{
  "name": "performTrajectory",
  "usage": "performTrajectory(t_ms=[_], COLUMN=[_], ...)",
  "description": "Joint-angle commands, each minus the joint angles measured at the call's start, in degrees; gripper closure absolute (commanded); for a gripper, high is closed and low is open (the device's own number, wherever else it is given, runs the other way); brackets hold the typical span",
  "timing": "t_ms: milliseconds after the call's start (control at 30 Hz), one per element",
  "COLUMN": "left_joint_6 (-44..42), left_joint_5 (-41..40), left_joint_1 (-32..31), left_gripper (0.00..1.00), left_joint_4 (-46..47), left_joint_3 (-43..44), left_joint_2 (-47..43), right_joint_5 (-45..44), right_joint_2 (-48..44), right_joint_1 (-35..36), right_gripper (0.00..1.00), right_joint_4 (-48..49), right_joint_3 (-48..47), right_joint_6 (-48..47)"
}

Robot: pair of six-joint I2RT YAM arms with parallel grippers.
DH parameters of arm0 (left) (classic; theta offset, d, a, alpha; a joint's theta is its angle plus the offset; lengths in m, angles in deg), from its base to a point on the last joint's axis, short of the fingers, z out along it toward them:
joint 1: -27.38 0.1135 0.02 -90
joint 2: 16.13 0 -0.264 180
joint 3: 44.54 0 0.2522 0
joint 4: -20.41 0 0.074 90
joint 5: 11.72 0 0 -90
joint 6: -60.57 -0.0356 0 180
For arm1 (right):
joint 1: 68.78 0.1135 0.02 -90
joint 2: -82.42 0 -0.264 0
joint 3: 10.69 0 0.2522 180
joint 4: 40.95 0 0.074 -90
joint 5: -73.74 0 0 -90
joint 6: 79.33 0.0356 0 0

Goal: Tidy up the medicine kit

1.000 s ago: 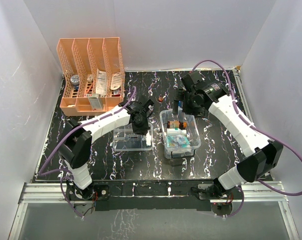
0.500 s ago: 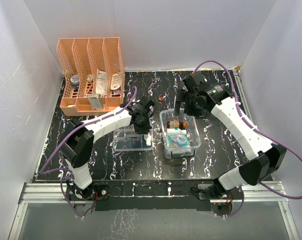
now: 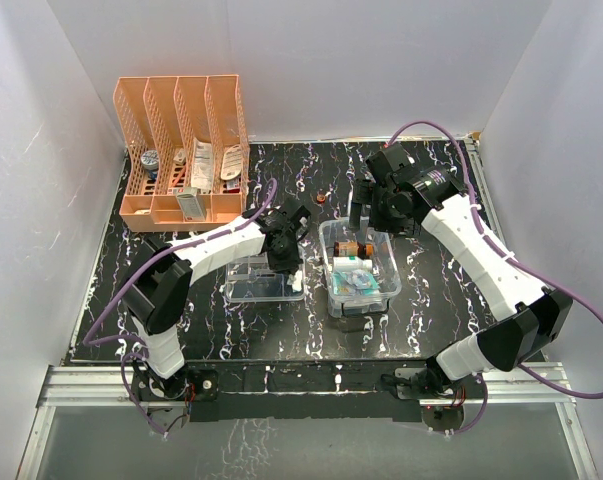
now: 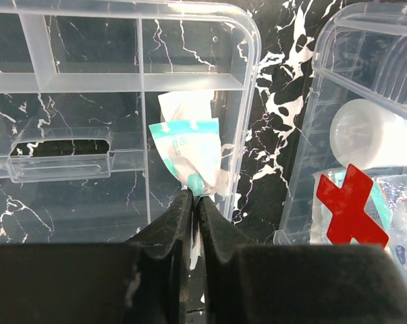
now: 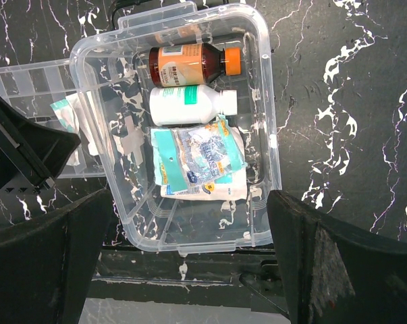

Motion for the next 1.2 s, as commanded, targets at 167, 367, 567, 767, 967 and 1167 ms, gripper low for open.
performTrajectory(t_ms=[167, 367, 567, 767, 967, 1167], left_joint_6=[-2.0, -3.2, -11.4, -24.1, -32.8, -40.9], left_joint_5=[1.2, 0.2, -5.7, -8.0, -1.6, 8.4], left_joint_1=[-0.4, -0.4, -0.1, 4.2, 9.2, 10.7], left_gripper=[0.74, 0.72, 0.71, 0.56, 0.48, 0.46], left_joint_4=[0.1, 0.1, 0.9, 4.3, 6.1, 8.6], left_joint_3=[0.9, 0.8, 6.6, 17.2, 31.8, 41.8], left_joint_2=[-1.2, -2.5, -4.6, -2.5, 8.9, 20.1], right_joint_5=[-1.4, -1.3, -1.3, -2.3, -2.7, -3.6], right_joint_2=[-2.3, -2.0, -1.3, 1.1, 5.3, 8.5], right_joint_1=[0.3, 0.3, 0.3, 0.3, 0.3, 0.3], right_gripper=[0.02, 0.02, 0.02, 0.02, 0.02, 0.02], right_joint_4=[1.3, 1.6, 2.0, 2.0, 1.7, 0.2], right_joint_3=[0.0, 0.0, -0.4, -3.7, -10.2, -16.0], right_joint_6=[1.0, 0.9, 0.6, -0.7, -2.2, -2.5])
